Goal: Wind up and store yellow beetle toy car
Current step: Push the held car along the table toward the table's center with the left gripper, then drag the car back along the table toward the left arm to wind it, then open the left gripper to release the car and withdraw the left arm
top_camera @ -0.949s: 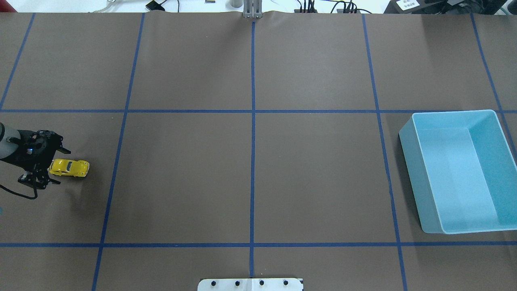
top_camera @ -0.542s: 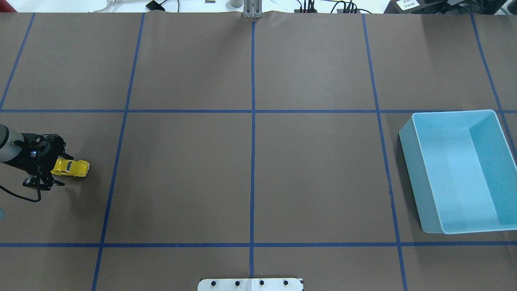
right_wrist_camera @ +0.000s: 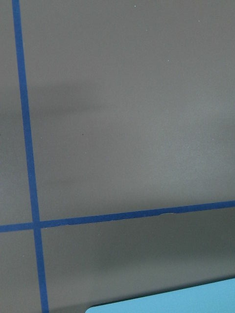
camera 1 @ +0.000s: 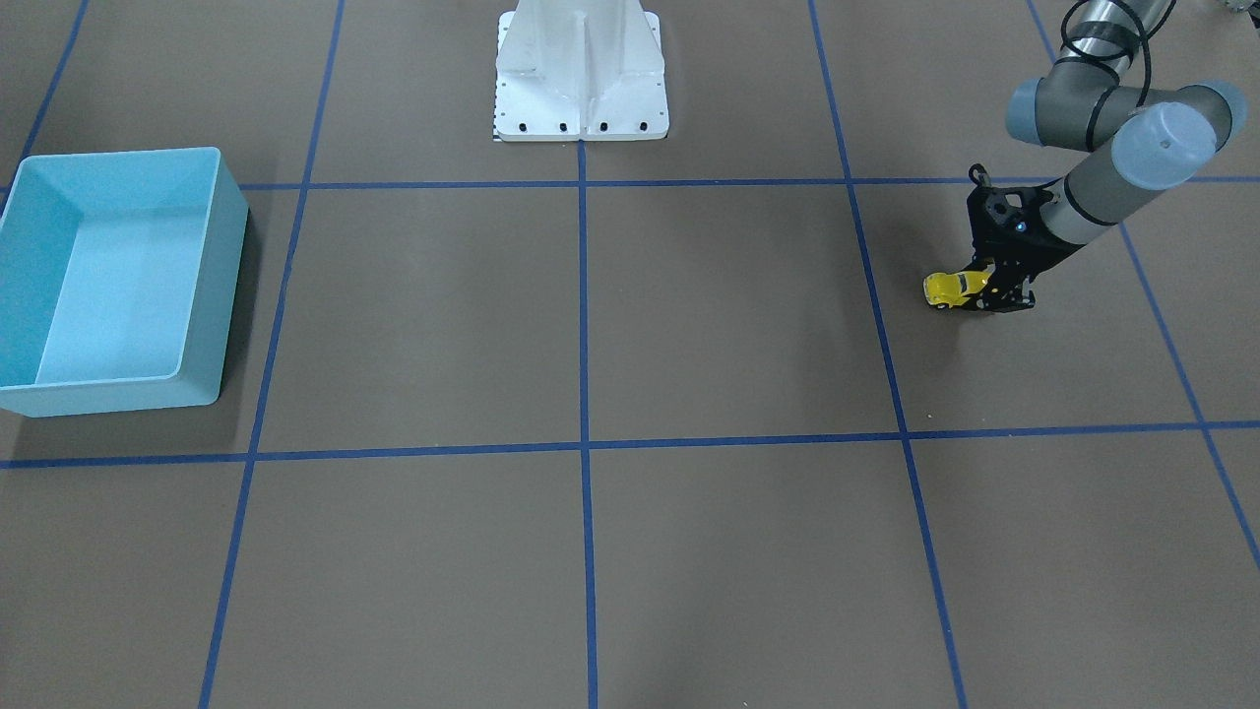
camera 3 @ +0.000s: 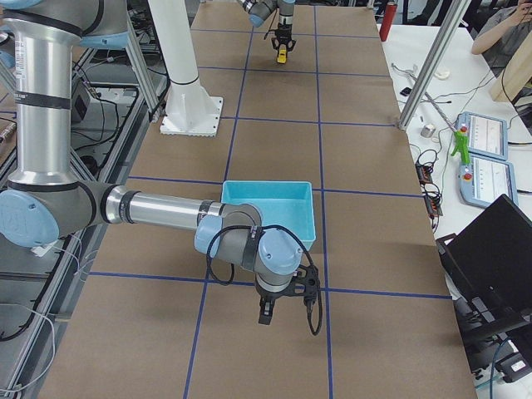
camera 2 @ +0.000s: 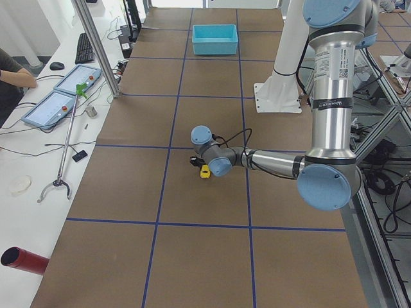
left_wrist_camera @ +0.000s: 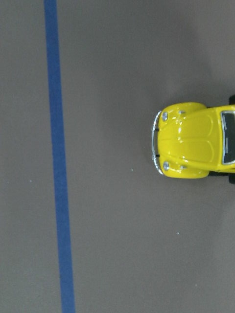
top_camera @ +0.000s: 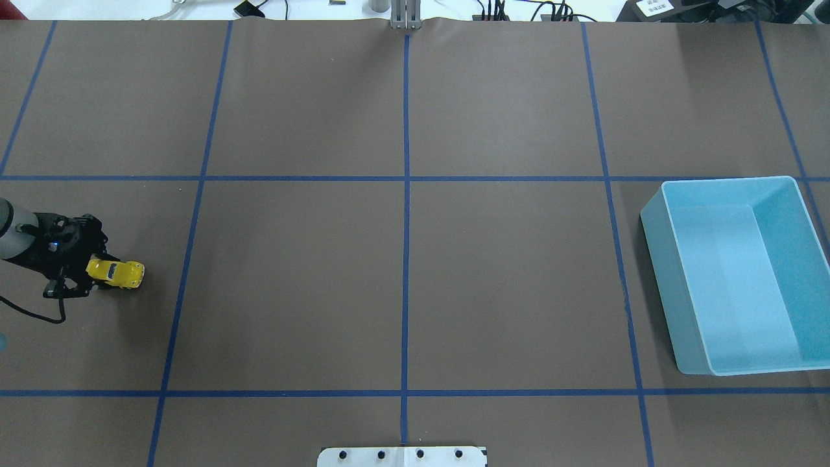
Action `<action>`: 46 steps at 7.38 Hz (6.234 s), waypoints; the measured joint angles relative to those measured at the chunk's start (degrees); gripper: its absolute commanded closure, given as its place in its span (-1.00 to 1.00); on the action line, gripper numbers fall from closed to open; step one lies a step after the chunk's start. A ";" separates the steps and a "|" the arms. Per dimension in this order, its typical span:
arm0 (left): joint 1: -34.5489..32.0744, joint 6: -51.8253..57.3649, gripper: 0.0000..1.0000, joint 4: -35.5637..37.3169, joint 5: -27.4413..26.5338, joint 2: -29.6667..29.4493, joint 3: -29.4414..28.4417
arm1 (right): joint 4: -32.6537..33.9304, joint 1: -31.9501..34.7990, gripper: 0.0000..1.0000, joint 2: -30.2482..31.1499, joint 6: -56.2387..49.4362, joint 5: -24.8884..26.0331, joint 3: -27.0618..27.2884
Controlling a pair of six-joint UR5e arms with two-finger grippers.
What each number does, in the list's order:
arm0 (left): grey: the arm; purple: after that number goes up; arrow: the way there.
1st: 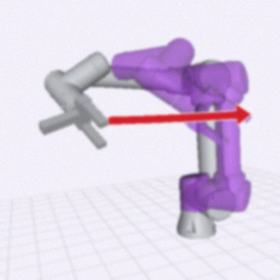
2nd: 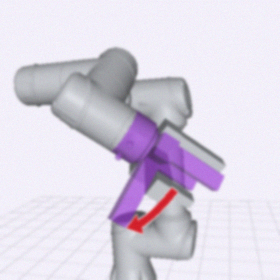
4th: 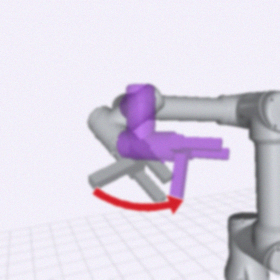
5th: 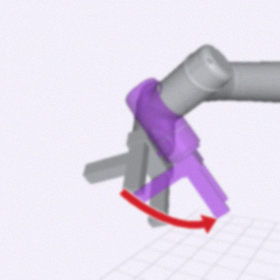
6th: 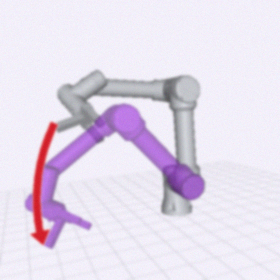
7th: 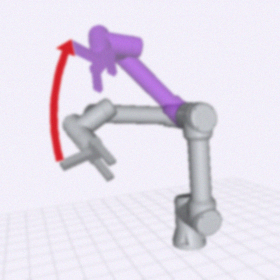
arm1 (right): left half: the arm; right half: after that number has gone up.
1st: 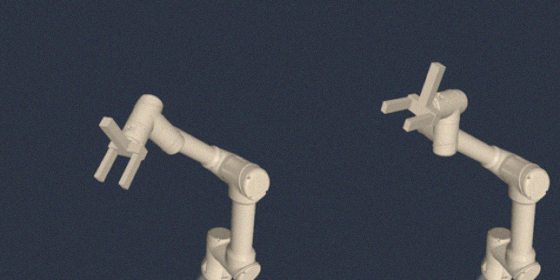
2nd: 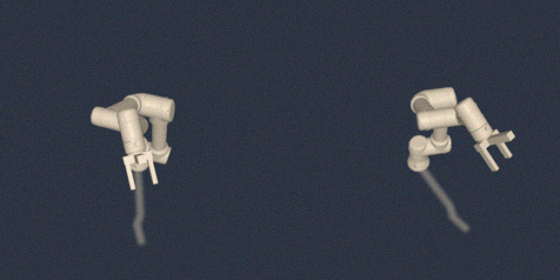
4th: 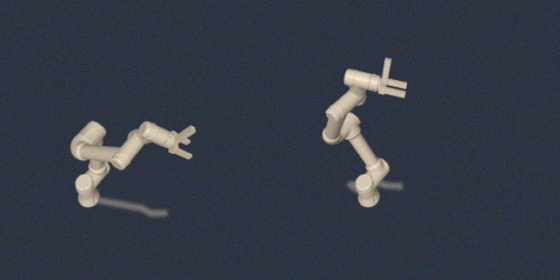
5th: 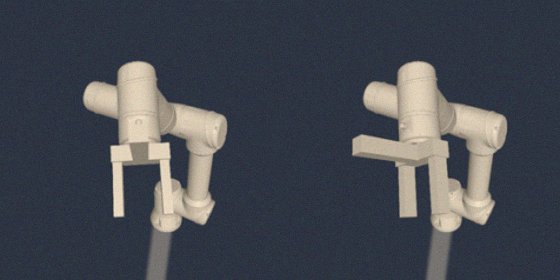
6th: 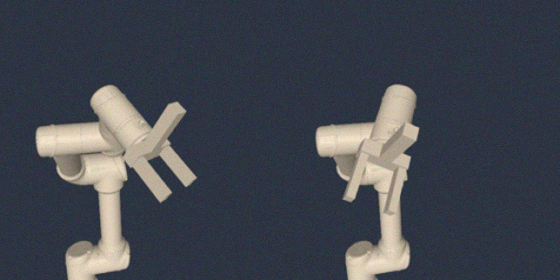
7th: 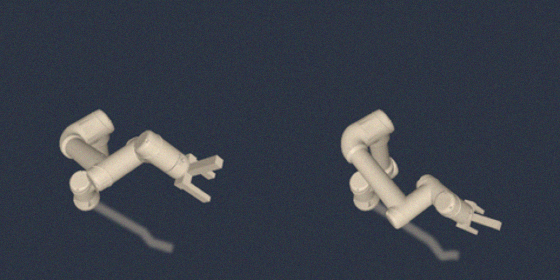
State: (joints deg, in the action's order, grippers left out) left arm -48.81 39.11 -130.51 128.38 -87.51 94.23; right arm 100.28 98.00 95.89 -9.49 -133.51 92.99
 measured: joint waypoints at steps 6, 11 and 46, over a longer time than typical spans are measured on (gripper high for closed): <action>2.33 -3.41 0.89 3.20 -1.19 -10.97 7.46 | 0.00 0.00 -1.00 0.00 0.00 0.00 0.00; 9.94 -9.71 0.89 0.59 -4.52 -16.47 2.96 | 0.00 -0.07 -1.00 0.00 0.02 0.00 0.00; 5.93 -9.63 -1.00 -10.27 -0.02 -6.71 -2.73 | 0.00 -0.07 -1.00 0.02 0.00 -0.09 0.09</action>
State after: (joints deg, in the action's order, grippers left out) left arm -42.88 29.48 -140.78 128.36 -94.22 91.50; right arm 100.28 97.93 95.91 -9.49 -133.59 93.08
